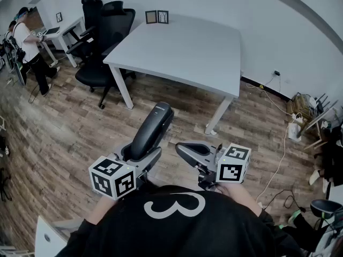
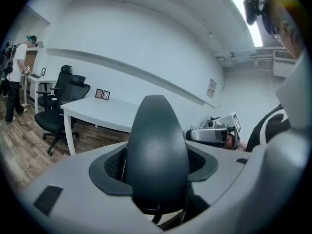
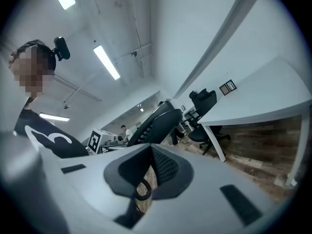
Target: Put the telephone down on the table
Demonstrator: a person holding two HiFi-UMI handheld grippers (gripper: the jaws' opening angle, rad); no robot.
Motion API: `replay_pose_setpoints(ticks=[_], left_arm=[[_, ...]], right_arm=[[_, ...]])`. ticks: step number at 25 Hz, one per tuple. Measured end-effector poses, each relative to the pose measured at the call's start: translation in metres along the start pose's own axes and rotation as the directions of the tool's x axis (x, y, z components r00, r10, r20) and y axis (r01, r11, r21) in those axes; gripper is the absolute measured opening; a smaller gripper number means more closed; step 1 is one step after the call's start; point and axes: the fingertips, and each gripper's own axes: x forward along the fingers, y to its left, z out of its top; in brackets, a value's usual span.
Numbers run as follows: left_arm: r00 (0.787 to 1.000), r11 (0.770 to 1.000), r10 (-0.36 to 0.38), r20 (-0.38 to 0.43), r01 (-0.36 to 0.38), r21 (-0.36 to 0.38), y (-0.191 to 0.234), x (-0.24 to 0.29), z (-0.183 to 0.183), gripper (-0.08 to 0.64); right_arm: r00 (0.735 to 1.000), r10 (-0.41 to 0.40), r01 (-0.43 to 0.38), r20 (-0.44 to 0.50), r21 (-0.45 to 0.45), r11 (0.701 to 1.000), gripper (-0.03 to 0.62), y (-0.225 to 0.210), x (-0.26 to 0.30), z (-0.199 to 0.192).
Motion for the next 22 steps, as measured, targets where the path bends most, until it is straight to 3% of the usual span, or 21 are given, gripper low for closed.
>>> replay_pose_setpoints(ticks=[10,22], left_arm=[[1.000,1.000,0.004,0.006,-0.004,0.001,0.003,0.003,0.001,0.288],[1.000,1.000,0.022,0.017,-0.022,-0.003,0.010,0.006,0.008,0.288]], right_arm=[[1.000,-0.004,0.004,-0.008,-0.006,1.000,0.008,-0.007,0.002,-0.002],[0.999,0.015,-0.016,0.032,0.049,0.999,0.009,-0.018,0.004,0.006]])
